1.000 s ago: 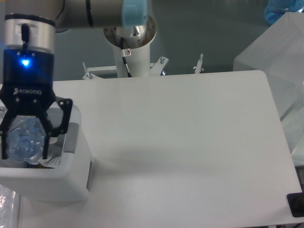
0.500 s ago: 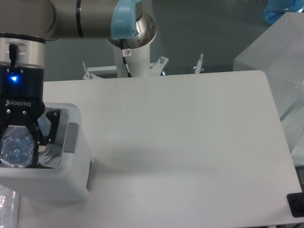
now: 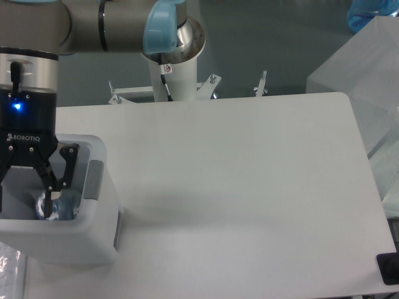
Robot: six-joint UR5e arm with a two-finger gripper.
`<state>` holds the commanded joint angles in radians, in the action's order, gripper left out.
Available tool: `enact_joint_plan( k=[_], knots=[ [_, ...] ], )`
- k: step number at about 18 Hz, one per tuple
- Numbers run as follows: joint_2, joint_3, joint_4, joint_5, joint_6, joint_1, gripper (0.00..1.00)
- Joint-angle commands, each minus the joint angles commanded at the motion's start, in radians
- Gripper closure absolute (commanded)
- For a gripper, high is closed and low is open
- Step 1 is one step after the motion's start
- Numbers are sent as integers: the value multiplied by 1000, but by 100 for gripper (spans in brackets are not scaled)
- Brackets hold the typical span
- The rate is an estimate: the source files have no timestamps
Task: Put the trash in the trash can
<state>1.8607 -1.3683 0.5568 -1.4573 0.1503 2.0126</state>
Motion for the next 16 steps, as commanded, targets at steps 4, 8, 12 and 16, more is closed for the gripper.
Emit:
enact_joint_plan(
  k=[4, 8, 12, 16],
  knots=[
    [3, 5, 0, -24, 0, 50, 0],
    [6, 3, 2, -89, -32, 164, 0],
    [6, -8, 28, -94, -167, 282, 0],
    [3, -25, 139, -97, -481, 377, 0]
  ],
)
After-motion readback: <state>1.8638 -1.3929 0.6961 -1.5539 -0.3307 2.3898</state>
